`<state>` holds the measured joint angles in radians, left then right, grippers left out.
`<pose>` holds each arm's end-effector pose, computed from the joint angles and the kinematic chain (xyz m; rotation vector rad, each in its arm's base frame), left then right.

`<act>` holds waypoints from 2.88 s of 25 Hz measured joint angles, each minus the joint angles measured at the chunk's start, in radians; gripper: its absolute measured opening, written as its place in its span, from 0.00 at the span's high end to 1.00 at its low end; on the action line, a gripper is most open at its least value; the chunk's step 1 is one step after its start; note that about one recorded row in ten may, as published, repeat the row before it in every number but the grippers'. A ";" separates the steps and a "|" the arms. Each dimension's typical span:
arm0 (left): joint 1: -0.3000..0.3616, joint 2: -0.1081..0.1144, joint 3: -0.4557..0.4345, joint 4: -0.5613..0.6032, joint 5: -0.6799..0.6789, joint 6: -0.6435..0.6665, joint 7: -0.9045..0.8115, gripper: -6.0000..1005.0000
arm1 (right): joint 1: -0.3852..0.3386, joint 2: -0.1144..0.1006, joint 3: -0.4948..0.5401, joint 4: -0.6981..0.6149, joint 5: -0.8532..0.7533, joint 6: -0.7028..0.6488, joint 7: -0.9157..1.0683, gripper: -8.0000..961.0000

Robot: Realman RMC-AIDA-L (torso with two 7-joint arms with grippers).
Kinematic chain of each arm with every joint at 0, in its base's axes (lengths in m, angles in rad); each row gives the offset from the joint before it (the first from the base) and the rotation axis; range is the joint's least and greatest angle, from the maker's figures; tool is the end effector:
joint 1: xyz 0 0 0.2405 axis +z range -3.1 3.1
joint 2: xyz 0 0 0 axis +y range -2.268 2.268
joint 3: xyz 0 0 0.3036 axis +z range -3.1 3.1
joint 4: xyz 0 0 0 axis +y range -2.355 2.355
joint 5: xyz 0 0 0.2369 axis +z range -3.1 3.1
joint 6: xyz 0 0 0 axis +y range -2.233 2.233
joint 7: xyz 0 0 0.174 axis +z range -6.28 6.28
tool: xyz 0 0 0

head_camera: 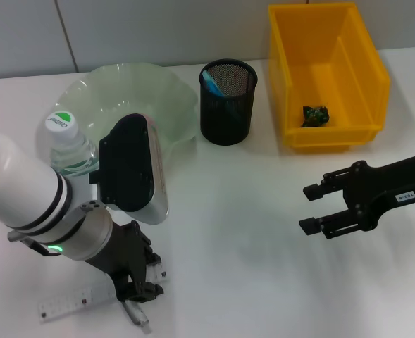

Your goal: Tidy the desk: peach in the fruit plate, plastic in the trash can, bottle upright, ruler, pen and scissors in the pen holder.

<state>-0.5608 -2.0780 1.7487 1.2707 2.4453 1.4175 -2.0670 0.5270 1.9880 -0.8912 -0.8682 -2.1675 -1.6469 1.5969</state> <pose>-0.2146 0.3589 -0.1338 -3.0230 -0.0381 0.6639 0.3100 0.3817 -0.0114 -2.9436 0.5988 0.2169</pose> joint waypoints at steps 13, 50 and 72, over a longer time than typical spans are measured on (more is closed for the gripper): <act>0.008 0.002 -0.015 0.025 -0.007 0.002 -0.011 0.60 | 0.002 0.000 -0.002 -0.009 0.000 0.001 0.000 0.28; 0.055 0.014 -0.754 -0.432 -0.943 0.270 0.342 0.60 | -0.007 0.057 0.071 -0.007 0.007 0.079 0.040 0.28; -0.032 -0.002 -0.611 -1.186 -1.444 0.292 1.216 0.60 | -0.079 0.091 0.111 0.082 0.165 0.139 -0.127 0.28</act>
<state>-0.5929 -2.0801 1.1376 0.0846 1.0015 1.7091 -0.8507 0.4477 2.0785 -0.7804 -0.7861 -2.0029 -1.5075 1.4702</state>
